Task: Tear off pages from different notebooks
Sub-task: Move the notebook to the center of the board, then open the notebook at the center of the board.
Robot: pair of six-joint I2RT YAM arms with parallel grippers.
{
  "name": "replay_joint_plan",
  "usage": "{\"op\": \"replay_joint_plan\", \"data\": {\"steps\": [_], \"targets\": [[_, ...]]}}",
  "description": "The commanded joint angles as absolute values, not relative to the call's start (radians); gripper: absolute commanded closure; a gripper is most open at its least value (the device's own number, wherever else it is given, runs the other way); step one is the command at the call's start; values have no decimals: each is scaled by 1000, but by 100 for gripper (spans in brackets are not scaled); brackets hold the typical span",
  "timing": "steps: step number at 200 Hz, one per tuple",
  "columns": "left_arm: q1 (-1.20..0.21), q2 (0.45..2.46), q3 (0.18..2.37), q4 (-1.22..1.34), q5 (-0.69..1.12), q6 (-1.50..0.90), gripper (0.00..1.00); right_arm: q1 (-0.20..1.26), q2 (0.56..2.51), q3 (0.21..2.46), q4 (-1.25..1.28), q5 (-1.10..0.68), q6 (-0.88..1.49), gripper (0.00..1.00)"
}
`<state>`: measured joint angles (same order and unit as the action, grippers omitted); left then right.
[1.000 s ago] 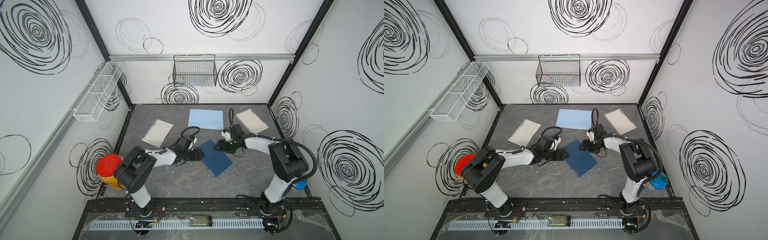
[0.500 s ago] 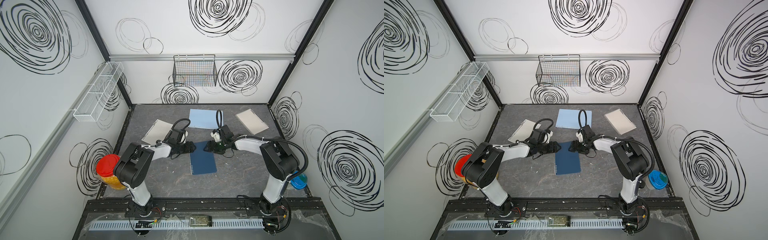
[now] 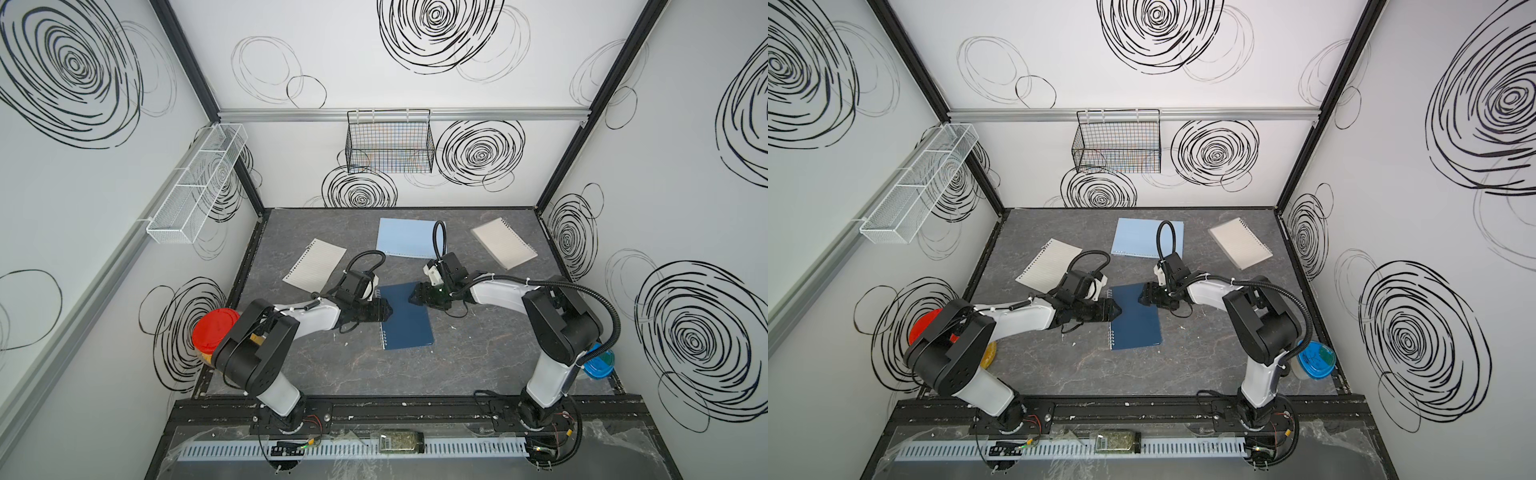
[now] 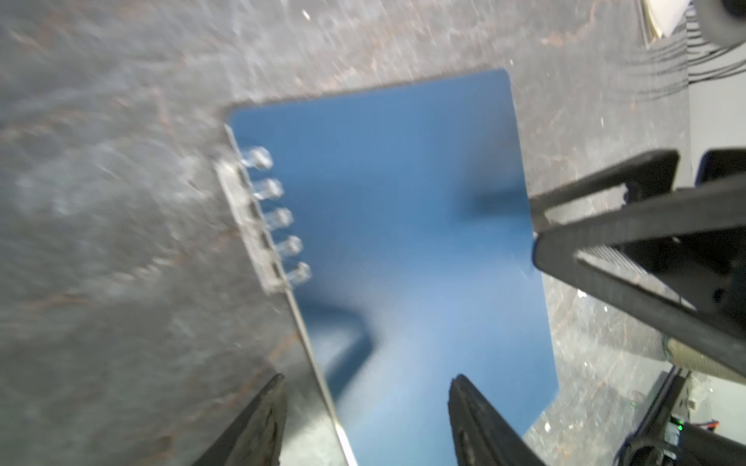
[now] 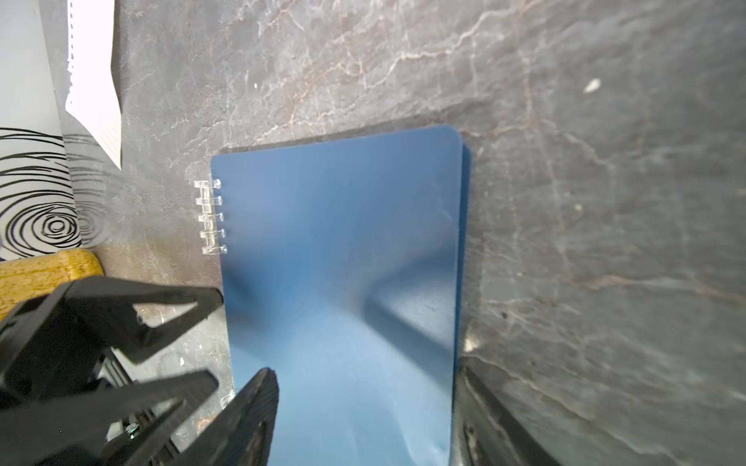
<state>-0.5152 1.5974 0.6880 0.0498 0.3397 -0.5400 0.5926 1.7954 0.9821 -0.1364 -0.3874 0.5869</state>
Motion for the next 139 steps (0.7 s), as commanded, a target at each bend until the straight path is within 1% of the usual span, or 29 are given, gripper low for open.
{"op": "replay_joint_plan", "data": {"steps": [1, 22, 73, 106, 139], "targets": [[-549, 1588, 675, 70, 338, -582, 33, 609, 1764, 956, -229, -344, 600, 29], [-593, 1622, 687, 117, 366, -619, 33, 614, 1725, 962, -260, -322, 597, 29], [-686, 1706, 788, 155, 369, -655, 33, 624, 1603, 952, -339, -254, 595, 29], [-684, 1754, 868, 160, 377, -667, 33, 638, 1553, 942, -352, -236, 603, 29], [-657, 1723, 905, 139, 371, -658, 33, 649, 1521, 943, -342, -226, 615, 29]]}}
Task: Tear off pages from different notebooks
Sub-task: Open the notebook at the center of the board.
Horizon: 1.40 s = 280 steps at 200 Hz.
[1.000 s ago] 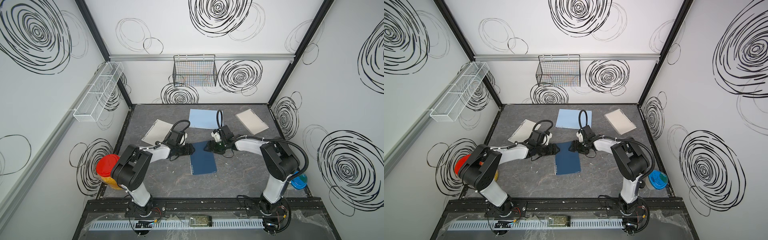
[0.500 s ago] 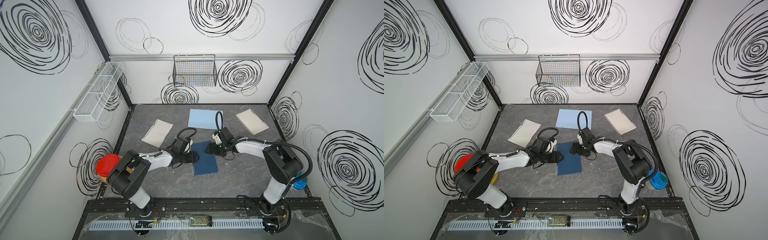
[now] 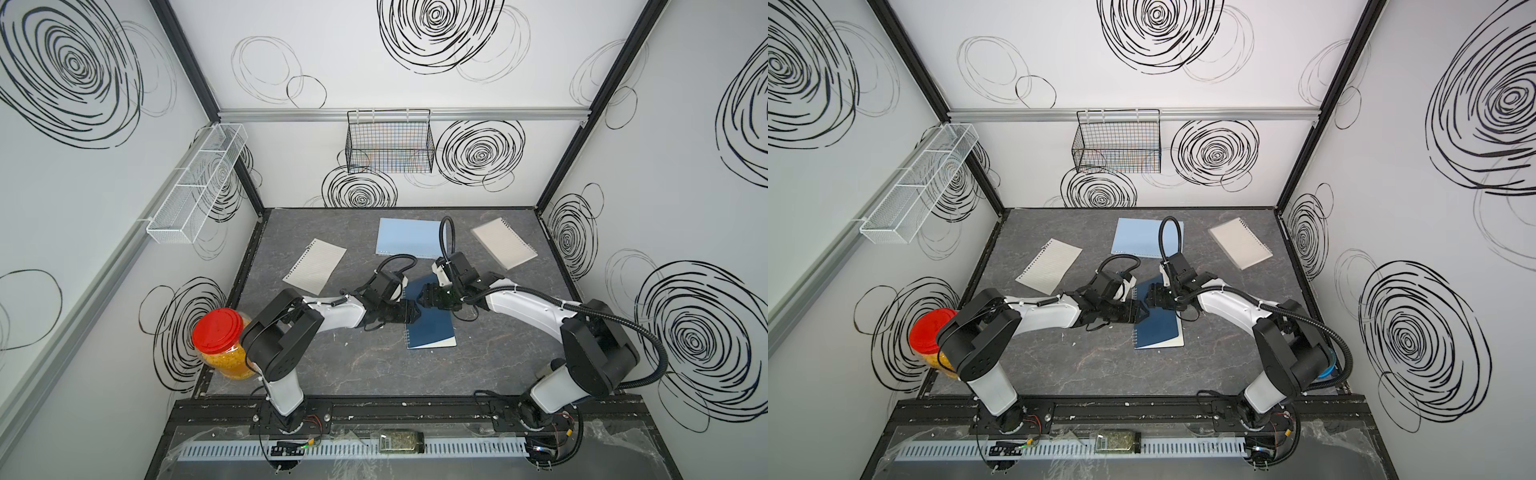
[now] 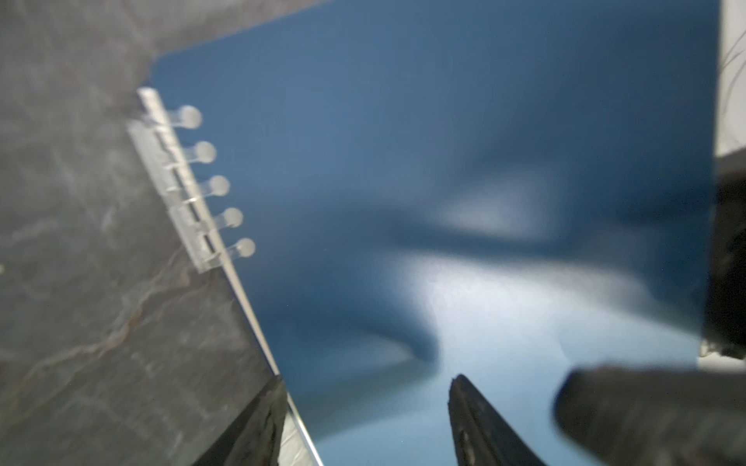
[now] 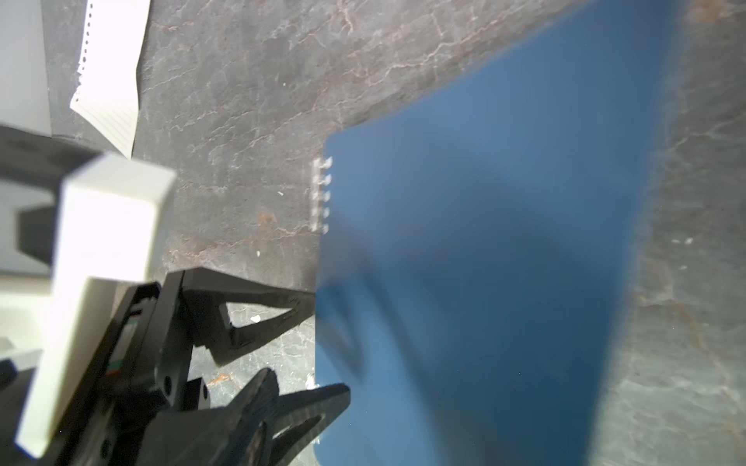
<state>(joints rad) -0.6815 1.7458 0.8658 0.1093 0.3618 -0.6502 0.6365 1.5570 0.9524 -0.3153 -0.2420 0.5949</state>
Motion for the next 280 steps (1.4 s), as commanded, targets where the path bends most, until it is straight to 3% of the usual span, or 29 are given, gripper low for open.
{"op": "replay_joint_plan", "data": {"steps": [1, 104, 151, 194, 225, 238, 262, 268, 280], "targets": [[-656, 1722, 905, 139, 371, -657, 33, 649, 1519, 943, -342, -226, 616, 29], [-325, 1410, 749, -49, 351, -510, 32, 779, 1562, 1106, -217, -266, 534, 27], [-303, 1400, 717, -33, 375, -520, 32, 799, 1588, 1129, -167, -195, 563, 27], [-312, 1427, 729, -32, 380, -517, 32, 798, 1625, 1162, -164, -293, 562, 26], [-323, 1425, 741, -33, 382, -507, 32, 807, 1651, 1178, -137, -343, 545, 21], [-327, 1414, 741, -32, 378, -502, 32, 814, 1651, 1175, -127, -319, 543, 14], [-330, 1384, 737, -40, 352, -497, 32, 816, 1633, 1157, -120, -262, 552, 9], [-331, 1374, 735, -38, 346, -496, 32, 816, 1623, 1146, -111, -248, 555, 0], [-331, 1356, 729, -31, 342, -495, 32, 816, 1599, 1124, -99, -219, 560, 0]]}}
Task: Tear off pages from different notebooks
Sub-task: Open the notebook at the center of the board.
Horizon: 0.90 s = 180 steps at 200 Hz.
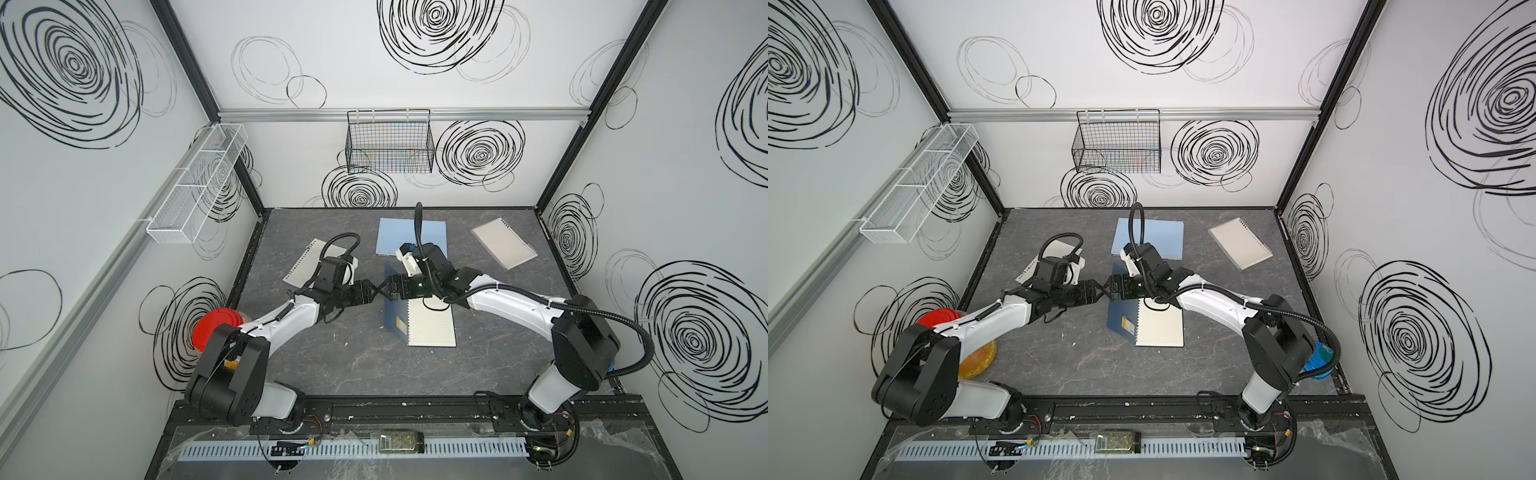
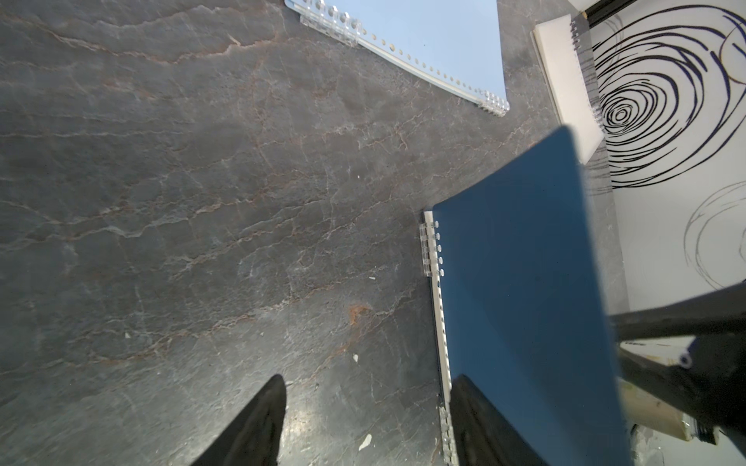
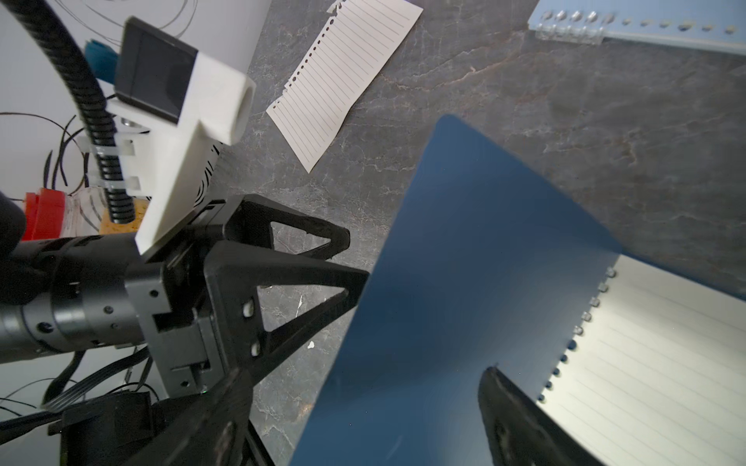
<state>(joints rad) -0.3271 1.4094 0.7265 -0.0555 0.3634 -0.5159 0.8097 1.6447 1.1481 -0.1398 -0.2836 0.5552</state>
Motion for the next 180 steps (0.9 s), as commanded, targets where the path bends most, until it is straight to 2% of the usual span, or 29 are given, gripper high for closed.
{"op": "replay_joint_plan", "data": {"steps": [1, 38, 83, 124, 180], "targets": [[-330, 1355, 728, -30, 342, -495, 32, 815, 1597, 1124, -99, -217, 559, 0], [-331, 1299, 722, -17, 320, -494, 31, 816, 1565, 1104, -138, -148, 557, 0], [-329, 1213, 716, -25, 230, -495, 30, 814, 1583, 1091, -157, -165, 555, 0], [-332, 1146, 707, -18, 228, -491, 27, 810, 1651, 1112, -196, -192, 570, 8], [-373, 1177, 705, -7, 252, -474, 22, 789, 1669, 1080, -230, -165, 606, 11]]}}
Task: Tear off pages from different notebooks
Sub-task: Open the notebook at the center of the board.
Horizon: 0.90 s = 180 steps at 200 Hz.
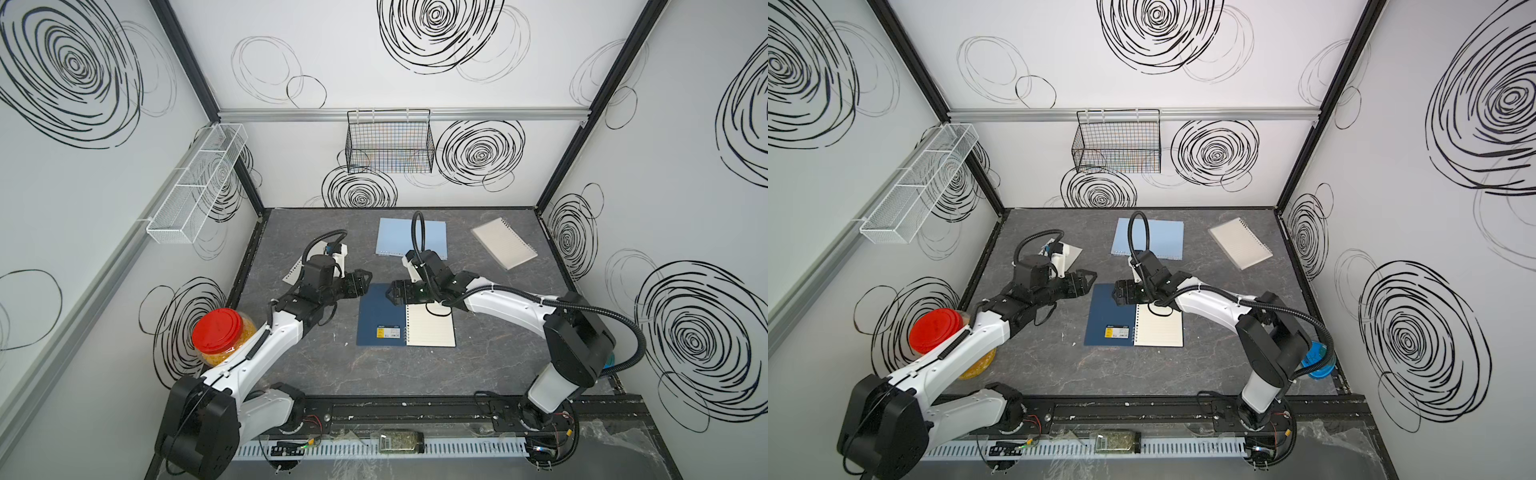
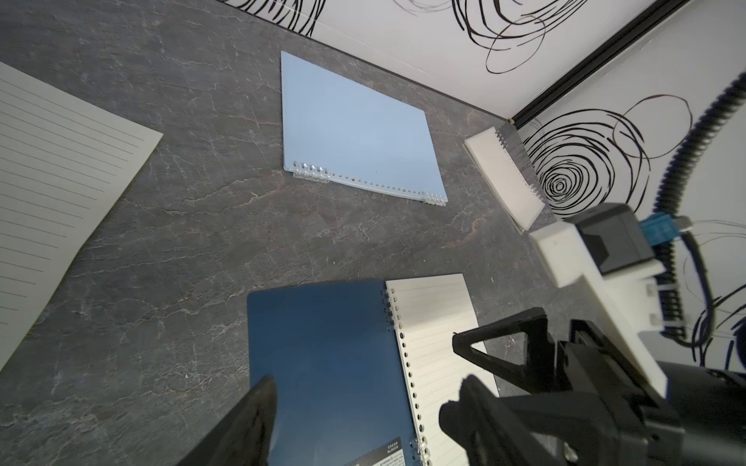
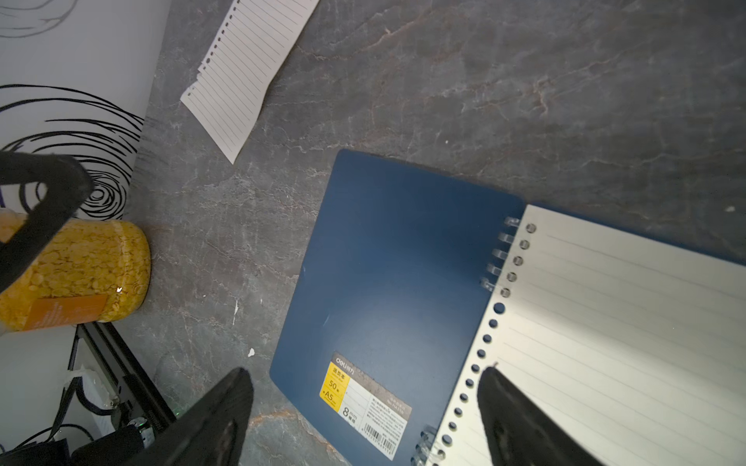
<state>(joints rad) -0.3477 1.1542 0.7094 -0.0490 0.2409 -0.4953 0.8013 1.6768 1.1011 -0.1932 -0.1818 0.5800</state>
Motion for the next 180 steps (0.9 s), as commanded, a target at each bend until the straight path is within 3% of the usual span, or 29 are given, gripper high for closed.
{"op": "replay_joint_plan", "data": {"steps": [1, 36, 76, 180], "targets": [[-375, 1178, 705, -7, 254, -473, 22, 788, 1667, 1079, -231, -163, 607, 11], [-463, 1261, 748, -6, 249, -446, 21, 771, 1606, 1000, -282, -96, 633, 10], [-615, 1406, 862, -52, 84, -430, 20, 704, 1469, 845, -265, -73, 704, 9], [-940, 1826, 1245, -252, -167, -262, 11, 366, 1056, 572, -375, -144, 659, 5]]}}
